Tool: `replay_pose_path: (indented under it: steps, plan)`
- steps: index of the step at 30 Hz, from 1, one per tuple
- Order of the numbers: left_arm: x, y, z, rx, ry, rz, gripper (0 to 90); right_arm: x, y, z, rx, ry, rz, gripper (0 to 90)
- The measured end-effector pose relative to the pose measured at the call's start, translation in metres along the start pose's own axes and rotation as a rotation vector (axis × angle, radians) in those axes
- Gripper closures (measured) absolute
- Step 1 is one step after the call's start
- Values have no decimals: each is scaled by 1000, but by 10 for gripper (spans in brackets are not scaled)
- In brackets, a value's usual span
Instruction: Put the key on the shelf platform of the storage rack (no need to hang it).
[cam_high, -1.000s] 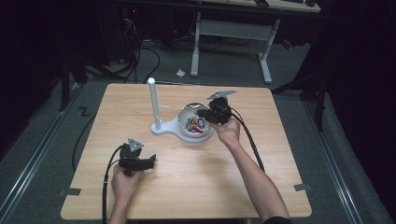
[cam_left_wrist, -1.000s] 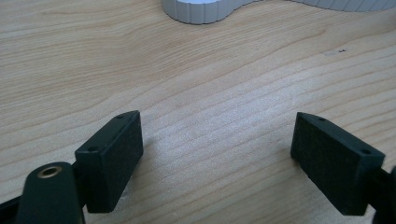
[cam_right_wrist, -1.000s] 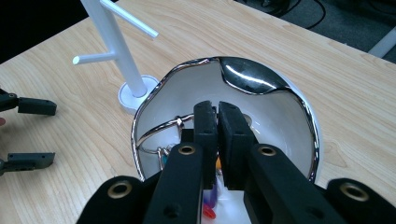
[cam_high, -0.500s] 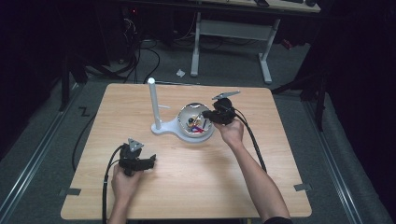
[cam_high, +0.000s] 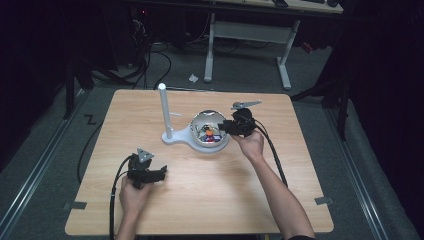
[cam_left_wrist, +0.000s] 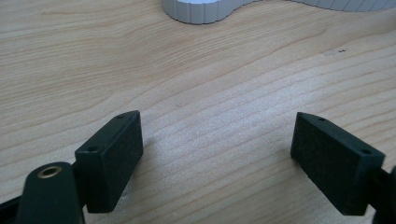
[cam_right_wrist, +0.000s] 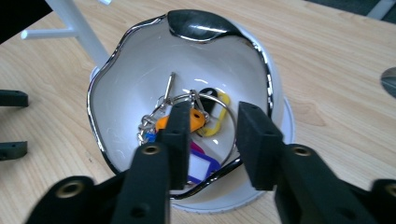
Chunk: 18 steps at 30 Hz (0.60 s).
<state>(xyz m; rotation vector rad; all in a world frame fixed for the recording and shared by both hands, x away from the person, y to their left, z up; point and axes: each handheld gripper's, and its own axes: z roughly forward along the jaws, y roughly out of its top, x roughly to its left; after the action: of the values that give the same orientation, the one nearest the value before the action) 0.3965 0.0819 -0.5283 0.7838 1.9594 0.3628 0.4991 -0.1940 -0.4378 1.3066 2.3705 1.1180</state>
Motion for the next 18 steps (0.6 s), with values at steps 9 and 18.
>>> replay_pose_path:
  steps: [9, 18]
  plan:
    - [0, 0, 0, 1, -2, 2, 173, 1, 0, -16, -41, -28, -31, 510]
    - [0, 0, 0, 2, -2, 2, 173, 0, -4, -29, -71, -49, -42, 488]
